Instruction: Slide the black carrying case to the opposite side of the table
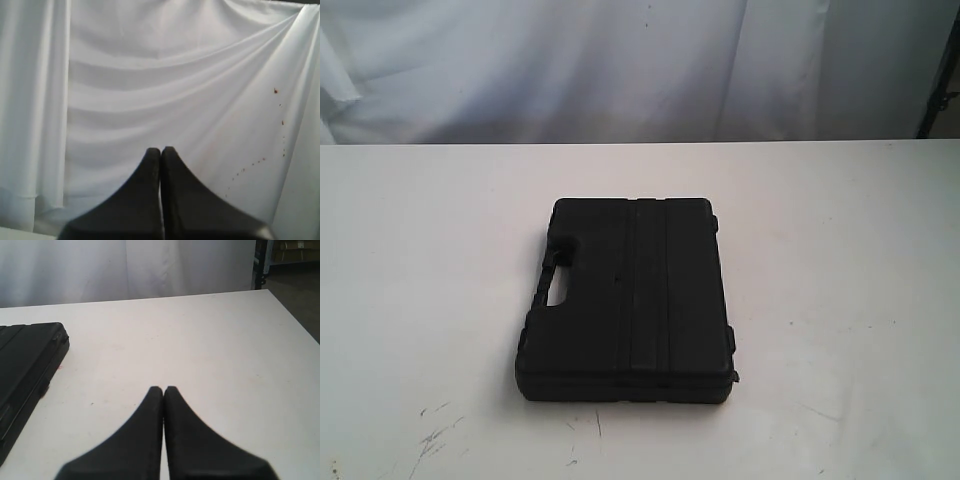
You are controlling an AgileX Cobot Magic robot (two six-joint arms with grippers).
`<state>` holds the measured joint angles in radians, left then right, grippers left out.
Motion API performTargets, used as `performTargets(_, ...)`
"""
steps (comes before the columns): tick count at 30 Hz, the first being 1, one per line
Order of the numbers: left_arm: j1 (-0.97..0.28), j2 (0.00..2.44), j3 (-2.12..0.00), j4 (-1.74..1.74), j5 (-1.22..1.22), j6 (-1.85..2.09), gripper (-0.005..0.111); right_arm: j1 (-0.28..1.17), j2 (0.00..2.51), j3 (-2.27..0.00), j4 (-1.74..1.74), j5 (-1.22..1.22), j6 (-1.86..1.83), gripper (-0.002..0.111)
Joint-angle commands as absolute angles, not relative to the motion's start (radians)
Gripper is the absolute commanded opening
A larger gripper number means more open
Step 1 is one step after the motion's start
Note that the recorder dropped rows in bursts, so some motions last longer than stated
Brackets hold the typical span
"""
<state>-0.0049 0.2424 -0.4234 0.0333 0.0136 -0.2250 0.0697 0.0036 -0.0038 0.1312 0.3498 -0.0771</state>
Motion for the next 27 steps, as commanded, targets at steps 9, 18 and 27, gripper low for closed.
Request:
performTargets(9, -0.010, 0.721, -0.796, -0.036, 0.434, -0.227, 0.000, 0.071, 0.000, 0.000, 0.119, 0.349, -0.078, 0.000)
performTargets(18, -0.010, 1.003, -0.866, -0.130, 0.689, -0.122, 0.000, 0.071, 0.000, 0.000, 0.119, 0.349, -0.078, 0.000)
performTargets(27, -0.010, 1.072, -0.866, -0.130, 0.612, -0.122, 0.000, 0.071, 0.000, 0.000, 0.119, 0.349, -0.078, 0.000)
